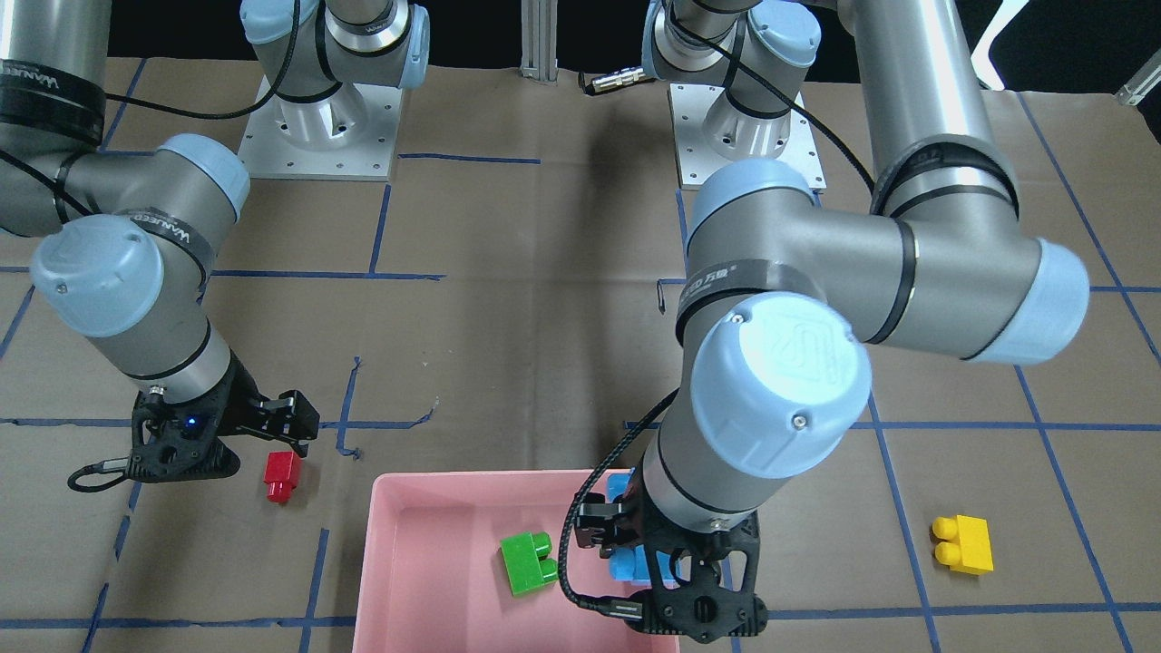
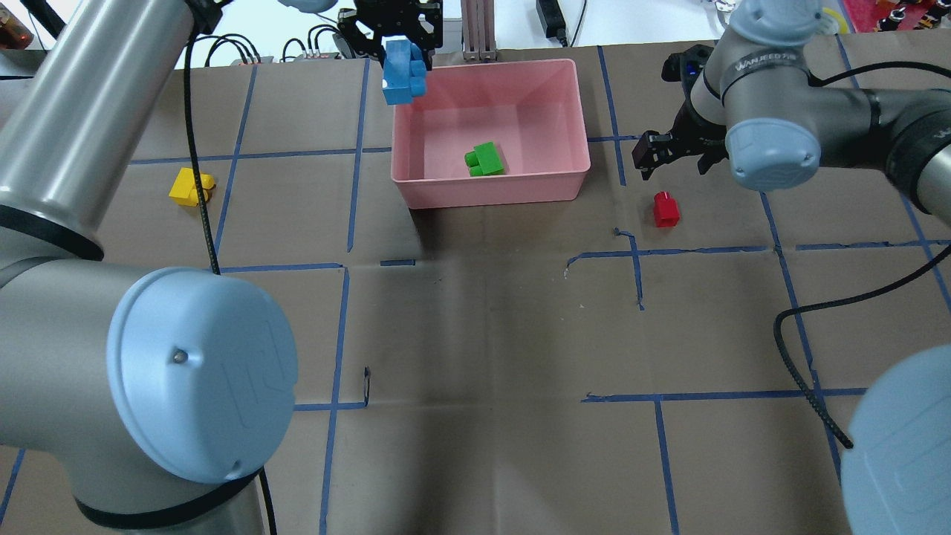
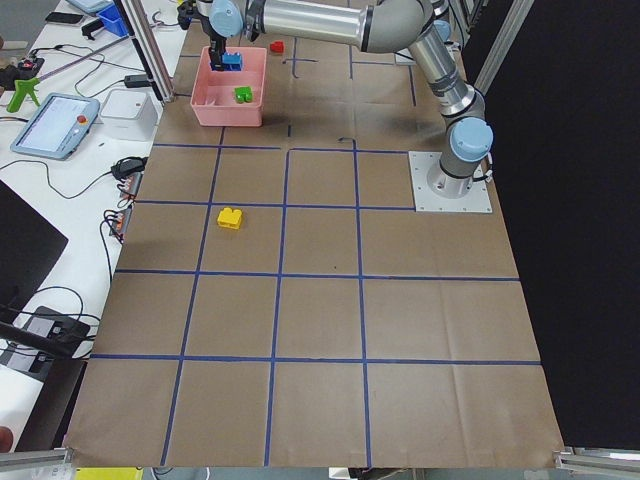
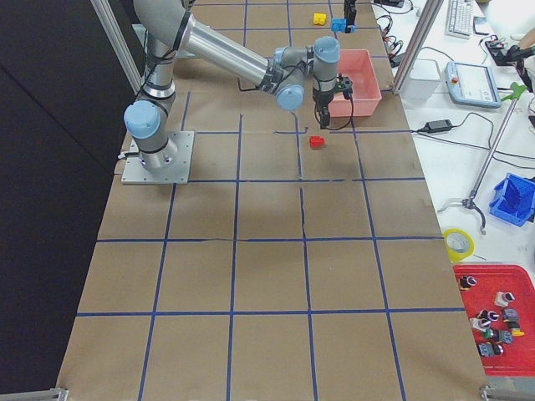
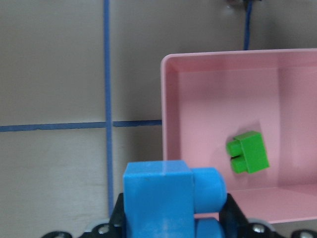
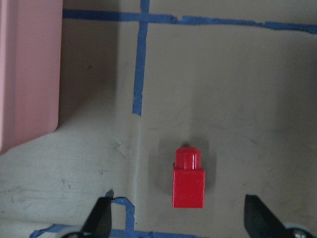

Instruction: Put all blocks into box

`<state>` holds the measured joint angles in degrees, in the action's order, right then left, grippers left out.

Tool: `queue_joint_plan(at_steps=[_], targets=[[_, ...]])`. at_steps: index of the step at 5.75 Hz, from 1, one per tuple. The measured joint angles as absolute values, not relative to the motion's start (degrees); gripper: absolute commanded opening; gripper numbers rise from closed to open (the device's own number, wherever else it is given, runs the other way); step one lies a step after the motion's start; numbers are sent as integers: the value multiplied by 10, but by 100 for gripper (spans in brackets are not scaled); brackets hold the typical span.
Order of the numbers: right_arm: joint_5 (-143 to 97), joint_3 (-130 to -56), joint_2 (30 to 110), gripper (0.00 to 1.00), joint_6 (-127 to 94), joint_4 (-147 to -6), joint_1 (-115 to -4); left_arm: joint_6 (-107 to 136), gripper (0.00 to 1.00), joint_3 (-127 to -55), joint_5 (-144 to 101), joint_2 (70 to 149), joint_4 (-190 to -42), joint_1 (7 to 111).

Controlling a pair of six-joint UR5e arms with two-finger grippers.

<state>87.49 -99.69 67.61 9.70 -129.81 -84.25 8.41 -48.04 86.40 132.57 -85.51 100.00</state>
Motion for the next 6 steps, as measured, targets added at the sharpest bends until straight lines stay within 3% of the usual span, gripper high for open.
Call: queue_joint_plan(at_steps=[1, 2, 3, 4, 6], targets=[[876, -1009, 651, 93, 96, -1343, -839, 96, 6, -483, 864, 1352, -837, 1011], [876, -1013, 634, 93, 95, -1361, -835, 104, 14, -492, 865, 1374, -815, 1019], [877, -1021, 623, 93, 94, -1375, -831, 108, 80, -501, 865, 1390, -795, 1023], [877, -1036, 618, 82, 94, -1393, -829, 114, 98, -506, 865, 1397, -785, 1025], [888, -1053, 618, 17, 94, -1407, -828, 130, 99, -505, 865, 1391, -782, 1027]])
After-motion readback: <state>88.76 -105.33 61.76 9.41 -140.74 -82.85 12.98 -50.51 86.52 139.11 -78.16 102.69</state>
